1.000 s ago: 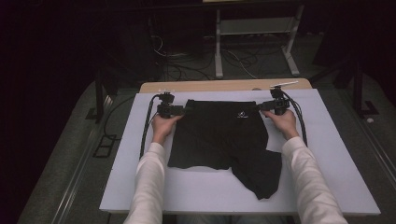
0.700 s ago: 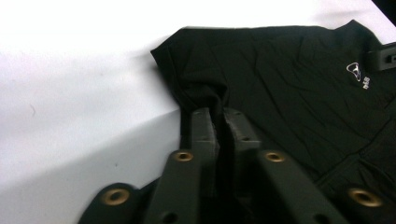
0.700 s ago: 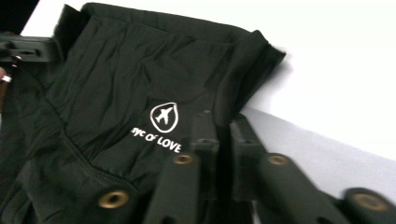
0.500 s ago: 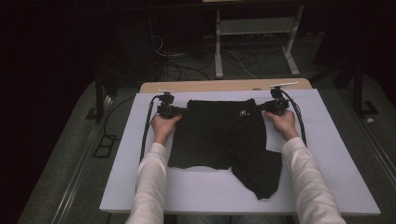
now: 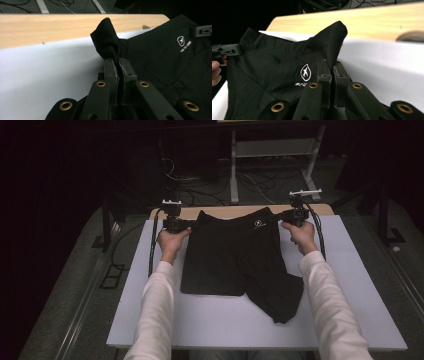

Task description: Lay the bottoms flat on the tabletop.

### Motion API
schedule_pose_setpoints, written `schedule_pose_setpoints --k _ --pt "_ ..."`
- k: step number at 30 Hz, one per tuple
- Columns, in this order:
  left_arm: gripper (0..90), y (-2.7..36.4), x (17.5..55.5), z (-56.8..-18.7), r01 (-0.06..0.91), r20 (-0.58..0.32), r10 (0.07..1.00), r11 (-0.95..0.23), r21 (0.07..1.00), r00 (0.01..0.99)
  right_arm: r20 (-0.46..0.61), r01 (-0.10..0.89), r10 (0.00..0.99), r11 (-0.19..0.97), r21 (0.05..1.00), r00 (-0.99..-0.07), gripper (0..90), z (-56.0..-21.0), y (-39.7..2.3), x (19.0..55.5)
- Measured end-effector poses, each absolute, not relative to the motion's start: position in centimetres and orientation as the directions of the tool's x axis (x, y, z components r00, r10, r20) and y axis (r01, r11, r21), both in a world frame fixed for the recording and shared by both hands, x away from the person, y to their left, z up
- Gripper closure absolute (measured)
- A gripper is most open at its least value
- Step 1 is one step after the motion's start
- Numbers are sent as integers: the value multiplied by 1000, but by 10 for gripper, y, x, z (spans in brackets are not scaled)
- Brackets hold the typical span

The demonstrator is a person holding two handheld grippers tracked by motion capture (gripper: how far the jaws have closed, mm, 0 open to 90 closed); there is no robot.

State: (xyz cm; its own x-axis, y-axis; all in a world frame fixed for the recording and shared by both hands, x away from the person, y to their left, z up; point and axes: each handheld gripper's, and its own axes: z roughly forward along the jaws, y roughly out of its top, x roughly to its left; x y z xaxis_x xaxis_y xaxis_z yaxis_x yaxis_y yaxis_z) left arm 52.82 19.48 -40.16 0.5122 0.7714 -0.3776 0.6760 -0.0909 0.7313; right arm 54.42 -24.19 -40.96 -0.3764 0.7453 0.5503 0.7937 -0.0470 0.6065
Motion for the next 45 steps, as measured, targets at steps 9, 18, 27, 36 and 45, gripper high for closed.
schedule_pose_setpoints --k 9,18,27,36,45 --pt "853 198 546 -371 653 -355 786 -80 753 506 517 765 754 -29 643 -406 852 -380 -239 560" --pt "853 196 551 -353 624 -338 786 -76 778 517 492 743 765 -26 668 -416 852 -360 -240 564" --pt "852 194 553 -343 608 -320 789 -83 790 524 459 722 778 -11 692 -428 853 -346 -236 564" --pt "851 197 556 -335 592 -305 793 -85 801 527 434 712 793 -1 702 -427 853 -335 -231 567" --pt "721 199 564 -334 591 -322 799 -51 805 508 424 715 809 -7 699 -407 695 -334 -231 579"
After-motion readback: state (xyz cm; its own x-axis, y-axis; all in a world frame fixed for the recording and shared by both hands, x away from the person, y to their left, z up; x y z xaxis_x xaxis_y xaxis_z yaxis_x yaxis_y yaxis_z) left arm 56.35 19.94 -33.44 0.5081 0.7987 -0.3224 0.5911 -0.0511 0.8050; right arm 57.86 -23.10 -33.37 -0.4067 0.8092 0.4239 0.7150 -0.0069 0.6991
